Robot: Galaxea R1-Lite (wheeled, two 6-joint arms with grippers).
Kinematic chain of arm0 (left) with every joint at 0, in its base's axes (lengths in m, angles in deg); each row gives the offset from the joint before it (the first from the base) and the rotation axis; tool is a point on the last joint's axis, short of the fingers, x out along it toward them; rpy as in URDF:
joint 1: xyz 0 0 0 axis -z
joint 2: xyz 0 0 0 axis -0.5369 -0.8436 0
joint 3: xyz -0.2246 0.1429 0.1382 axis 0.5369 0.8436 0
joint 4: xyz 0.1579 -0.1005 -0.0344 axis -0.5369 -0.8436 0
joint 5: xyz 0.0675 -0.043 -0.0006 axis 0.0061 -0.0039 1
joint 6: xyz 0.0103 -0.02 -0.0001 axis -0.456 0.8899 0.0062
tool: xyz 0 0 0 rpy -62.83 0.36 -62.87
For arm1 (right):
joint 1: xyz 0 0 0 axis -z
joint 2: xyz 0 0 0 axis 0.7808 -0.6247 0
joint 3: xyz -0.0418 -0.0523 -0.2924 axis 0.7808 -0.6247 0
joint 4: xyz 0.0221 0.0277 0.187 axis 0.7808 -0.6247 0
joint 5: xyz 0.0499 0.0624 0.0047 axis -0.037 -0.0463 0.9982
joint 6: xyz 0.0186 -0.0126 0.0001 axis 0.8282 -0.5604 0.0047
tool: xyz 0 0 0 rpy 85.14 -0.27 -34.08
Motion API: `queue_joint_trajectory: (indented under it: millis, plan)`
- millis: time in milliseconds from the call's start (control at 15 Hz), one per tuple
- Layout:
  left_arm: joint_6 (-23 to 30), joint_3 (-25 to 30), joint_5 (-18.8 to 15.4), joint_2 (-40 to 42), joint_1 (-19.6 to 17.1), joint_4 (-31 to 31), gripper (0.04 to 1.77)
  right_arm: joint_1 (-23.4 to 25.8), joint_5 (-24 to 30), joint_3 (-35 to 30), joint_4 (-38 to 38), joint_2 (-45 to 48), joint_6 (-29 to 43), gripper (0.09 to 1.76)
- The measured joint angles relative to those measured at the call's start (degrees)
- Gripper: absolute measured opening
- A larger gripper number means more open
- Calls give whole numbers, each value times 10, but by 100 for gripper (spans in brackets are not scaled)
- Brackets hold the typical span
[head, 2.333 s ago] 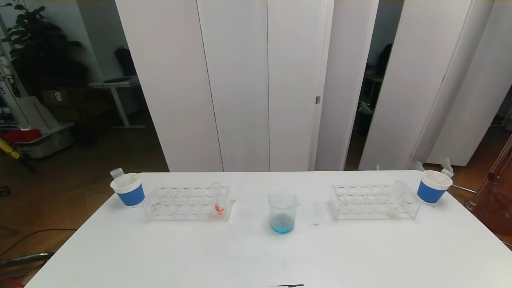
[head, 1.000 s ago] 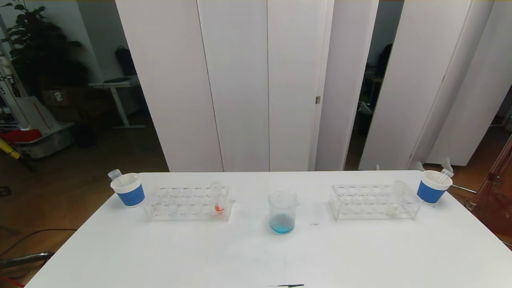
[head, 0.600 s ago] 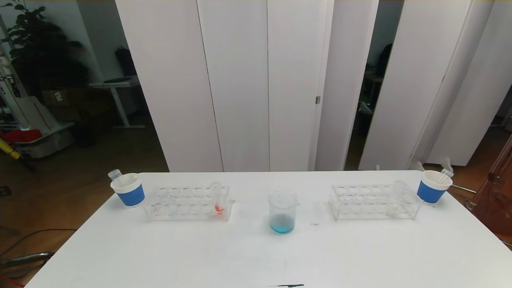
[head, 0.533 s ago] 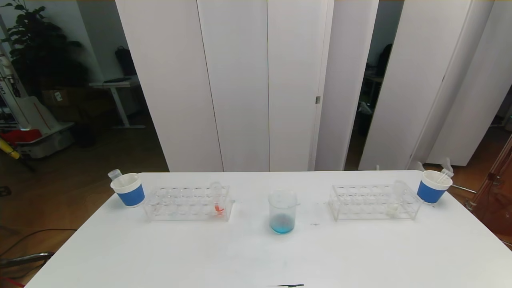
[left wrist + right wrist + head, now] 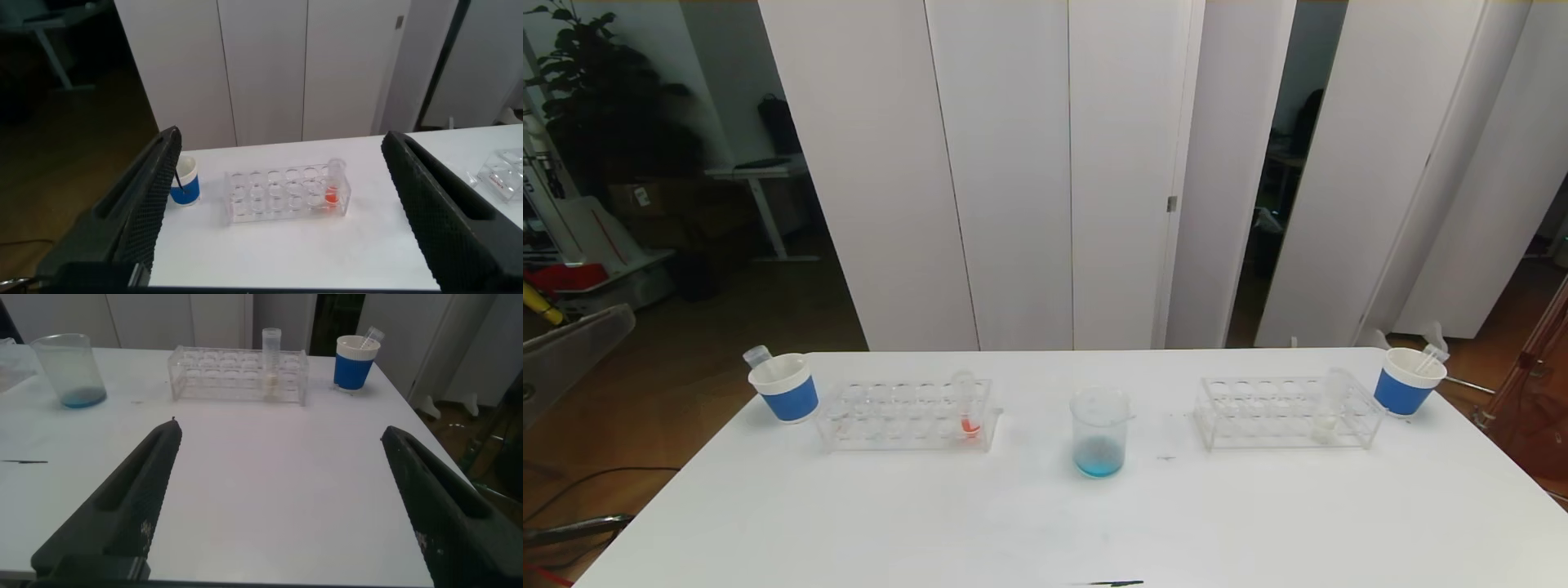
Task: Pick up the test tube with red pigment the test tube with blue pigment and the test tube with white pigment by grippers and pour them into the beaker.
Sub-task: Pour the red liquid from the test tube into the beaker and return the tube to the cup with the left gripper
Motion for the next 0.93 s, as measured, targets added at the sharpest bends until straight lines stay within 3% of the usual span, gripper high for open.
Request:
queue_joint_trajectory:
  millis: [400,933]
  plan:
    - [15,-5,0,-154,44,97,175,0,0,0,0,0,0,175]
    - [62,89,4,-290,151,242,175,0,0,0,0,0,0,175]
